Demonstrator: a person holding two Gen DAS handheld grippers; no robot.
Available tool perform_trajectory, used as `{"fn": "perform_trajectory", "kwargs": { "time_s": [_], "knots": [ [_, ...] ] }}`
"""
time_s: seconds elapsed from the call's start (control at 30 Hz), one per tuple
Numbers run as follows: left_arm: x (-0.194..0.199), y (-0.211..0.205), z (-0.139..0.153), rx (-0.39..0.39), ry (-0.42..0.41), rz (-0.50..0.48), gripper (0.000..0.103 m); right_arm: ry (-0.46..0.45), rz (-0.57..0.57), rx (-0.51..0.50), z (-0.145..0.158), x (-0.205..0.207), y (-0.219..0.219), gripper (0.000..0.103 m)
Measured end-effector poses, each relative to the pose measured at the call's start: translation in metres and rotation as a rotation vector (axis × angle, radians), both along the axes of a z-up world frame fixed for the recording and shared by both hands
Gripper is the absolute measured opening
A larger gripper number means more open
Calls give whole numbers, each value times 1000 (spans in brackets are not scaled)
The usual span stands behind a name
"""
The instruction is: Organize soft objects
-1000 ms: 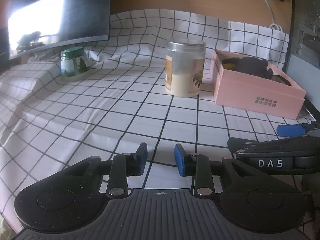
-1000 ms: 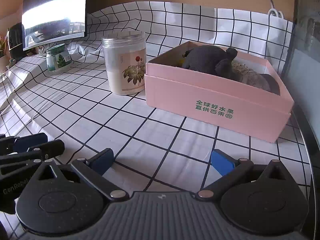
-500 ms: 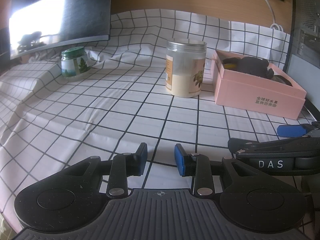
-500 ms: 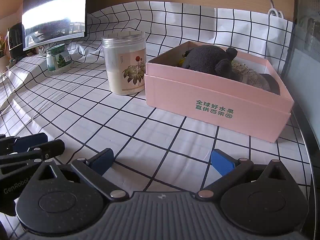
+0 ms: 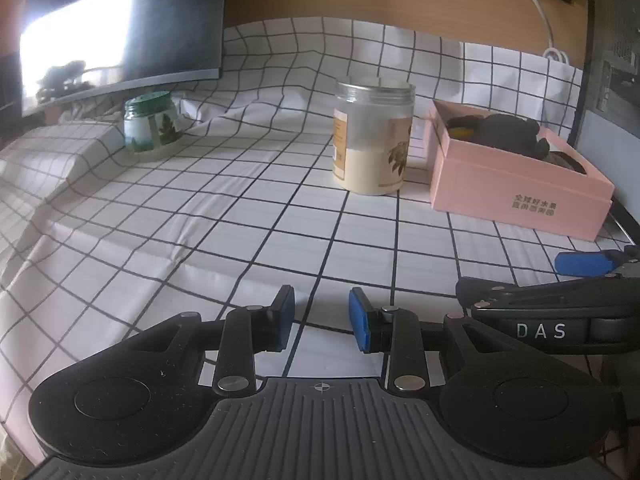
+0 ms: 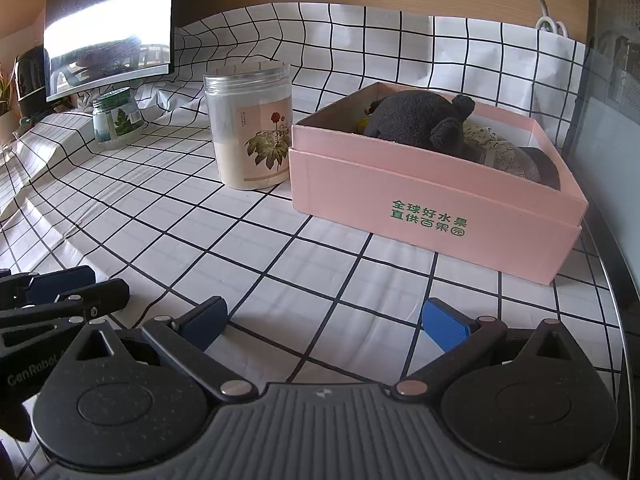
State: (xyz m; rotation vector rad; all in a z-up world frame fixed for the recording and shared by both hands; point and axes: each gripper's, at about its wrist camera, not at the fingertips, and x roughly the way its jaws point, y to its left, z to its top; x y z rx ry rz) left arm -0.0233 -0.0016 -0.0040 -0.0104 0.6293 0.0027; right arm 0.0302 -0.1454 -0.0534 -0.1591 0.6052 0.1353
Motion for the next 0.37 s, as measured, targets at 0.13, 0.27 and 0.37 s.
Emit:
{"fn": "perform_trajectory", "kwargs": {
  "time_s": [0.13,0.27,0.37],
  "knots": [
    [0,1,0,2,0,-2,34,0,0,0,0,0,0,103],
    [0,1,0,-1,0,-2,34,0,0,0,0,0,0,103],
    [0,1,0,1,0,-10,34,0,0,0,0,0,0,103]
  ]
}}
